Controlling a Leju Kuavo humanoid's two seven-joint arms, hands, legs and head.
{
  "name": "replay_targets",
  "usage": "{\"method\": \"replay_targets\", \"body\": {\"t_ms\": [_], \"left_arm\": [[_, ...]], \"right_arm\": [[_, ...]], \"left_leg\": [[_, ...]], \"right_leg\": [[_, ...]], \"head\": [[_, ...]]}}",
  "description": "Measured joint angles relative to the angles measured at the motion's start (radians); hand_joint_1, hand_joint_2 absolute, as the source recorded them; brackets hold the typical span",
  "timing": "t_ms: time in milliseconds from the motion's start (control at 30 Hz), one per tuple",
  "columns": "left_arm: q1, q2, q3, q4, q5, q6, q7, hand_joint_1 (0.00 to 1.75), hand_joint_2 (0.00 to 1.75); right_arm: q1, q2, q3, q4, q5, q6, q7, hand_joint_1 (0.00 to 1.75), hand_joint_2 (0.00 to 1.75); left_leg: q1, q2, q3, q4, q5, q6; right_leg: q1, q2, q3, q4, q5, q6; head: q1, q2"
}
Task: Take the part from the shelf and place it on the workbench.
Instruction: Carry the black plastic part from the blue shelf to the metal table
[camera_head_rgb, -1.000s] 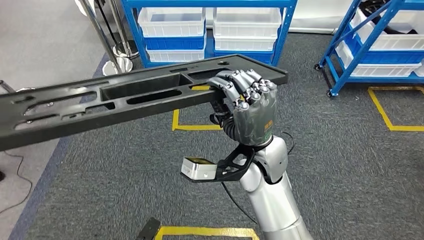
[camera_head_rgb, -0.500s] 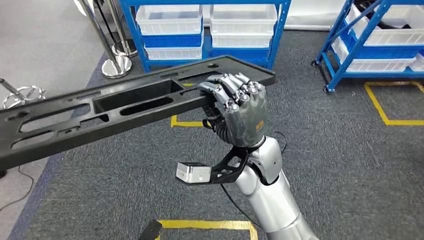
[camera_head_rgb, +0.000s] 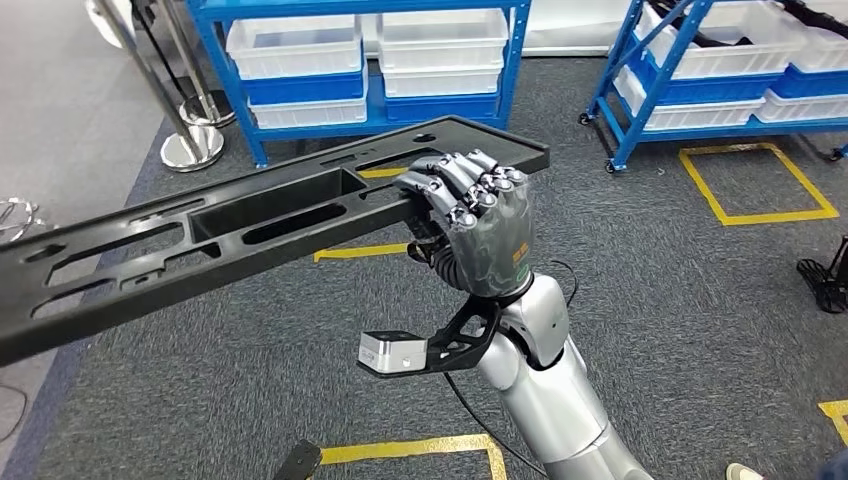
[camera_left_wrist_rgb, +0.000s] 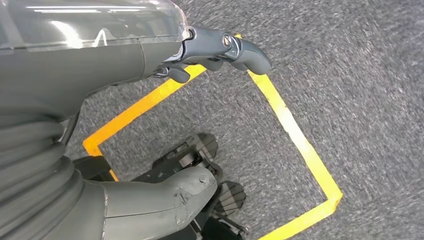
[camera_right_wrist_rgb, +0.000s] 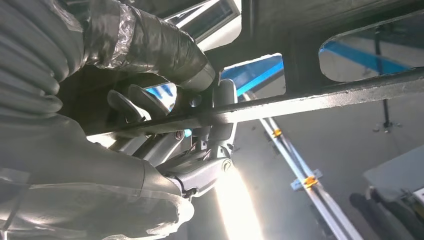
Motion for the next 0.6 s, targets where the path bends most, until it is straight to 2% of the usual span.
{"method": "replay_targets", "body": {"t_ms": [33, 100, 167, 233, 267, 300, 333, 367, 400, 467, 500, 533, 600], "left_arm": [[0.000, 0.000, 0.000, 0.000, 0.000, 0.000, 0.000, 0.00, 1.75], [-0.001, 0.000, 0.000, 0.000, 0.000, 0.000, 0.000, 0.00, 1.75], [-0.001, -0.001, 0.000, 0.000, -0.001, 0.000, 0.000, 0.00, 1.75], [0.001, 0.000, 0.000, 0.000, -0.002, -0.001, 0.000, 0.00, 1.75], [0.004, 0.000, 0.000, 0.000, -0.003, -0.001, 0.001, 0.00, 1.75], [0.006, 0.000, 0.000, 0.000, -0.004, -0.002, 0.003, 0.00, 1.75], [0.008, 0.000, 0.000, 0.000, -0.007, -0.003, 0.005, 0.00, 1.75], [0.009, 0.000, -0.001, 0.000, -0.010, -0.005, 0.008, 0.00, 1.75], [0.009, 0.001, -0.002, 0.000, -0.015, -0.007, 0.010, 0.00, 1.75], [0.009, 0.003, -0.004, 0.000, -0.023, -0.010, 0.014, 0.00, 1.75], [0.009, 0.004, -0.006, 0.000, -0.026, -0.011, 0.016, 0.00, 1.75], [0.008, 0.006, -0.007, 0.000, -0.028, -0.012, 0.019, 0.00, 1.75], [0.006, 0.009, -0.009, 0.000, -0.027, -0.010, 0.025, 0.00, 1.75]], "right_arm": [[-0.001, -0.001, 0.002, 0.000, 0.000, 0.000, 0.000, 1.75, 1.75], [-0.001, -0.003, 0.005, 0.000, 0.000, 0.000, 0.000, 1.75, 1.75], [-0.002, -0.004, 0.006, 0.000, 0.000, 0.000, 0.002, 1.75, 1.75], [-0.002, -0.004, 0.008, 0.000, 0.000, 0.000, 0.004, 1.75, 1.75], [-0.001, -0.004, 0.008, 0.000, 0.002, 0.000, 0.005, 1.75, 1.75], [0.000, -0.005, 0.009, 0.000, 0.004, 0.000, 0.006, 1.75, 1.75], [0.002, -0.006, 0.010, -0.001, 0.007, 0.000, 0.007, 1.75, 1.75], [0.004, -0.008, 0.010, -0.001, 0.012, 0.000, 0.008, 1.75, 1.75], [0.006, -0.009, 0.011, -0.003, 0.016, 0.000, 0.009, 1.75, 1.75], [0.007, -0.011, 0.011, -0.011, 0.021, 0.000, 0.009, 1.75, 1.75], [0.009, -0.012, 0.011, -0.016, 0.021, 0.000, 0.008, 1.75, 1.75], [0.012, -0.013, 0.011, -0.022, 0.021, 0.000, 0.006, 1.75, 1.75], [0.019, -0.017, 0.010, -0.036, 0.023, 0.000, 0.005, 1.75, 1.75]], "left_leg": [[-0.002, 0.008, -0.001, 0.002, -0.001, -0.005], [0.001, 0.022, -0.001, 0.005, -0.005, -0.014], [0.006, -0.007, -0.016, 0.044, -0.038, -0.024], [0.009, -0.051, -0.064, 0.155, -0.103, -0.030], [0.009, -0.061, -0.092, 0.219, -0.130, -0.031], [0.009, -0.065, -0.112, 0.263, -0.141, -0.030], [0.008, -0.067, -0.118, 0.275, -0.134, -0.028], [0.008, -0.070, -0.105, 0.247, -0.109, -0.025], [0.008, -0.079, -0.077, 0.188, -0.072, -0.019], [0.009, -0.123, -0.019, 0.065, -0.021, -0.008], [0.008, -0.140, -0.003, 0.027, -0.012, -0.004], [0.007, -0.149, 0.003, 0.013, -0.014, -0.002], [0.007, -0.131, 0.008, -0.003, -0.009, 0.003]], "right_leg": [[0.004, 0.002, -0.002, -0.004, -0.002, -0.006], [0.004, 0.025, -0.007, -0.006, 0.004, -0.020], [0.001, 0.044, -0.009, -0.011, 0.011, -0.032], [0.000, 0.064, -0.012, -0.012, 0.015, -0.040], [0.002, 0.075, -0.014, -0.011, 0.017, -0.042], [0.003, 0.088, -0.015, -0.011, 0.018, -0.043], [0.004, 0.100, -0.016, -0.010, 0.019, -0.044], [0.005, 0.113, -0.016, -0.009, 0.019, -0.044], [0.006, 0.126, -0.015, -0.007, 0.019, -0.043], [0.005, 0.149, -0.018, -0.004, 0.021, -0.039], [0.003, 0.159, -0.023, -0.004, 0.024, -0.034], [0.000, 0.169, -0.028, -0.005, 0.027, -0.027], [-0.004, 0.183, -0.034, -0.009, 0.034, -0.013]], "head": [[0.000, 0.000], [0.000, 0.000], [0.000, 0.000], [0.000, 0.000], [0.000, 0.000], [0.000, 0.000], [0.000, 0.000], [0.000, 0.000], [0.000, 0.000], [0.000, 0.000], [0.000, 0.000], [0.000, 0.000], [0.000, 0.000]]}}
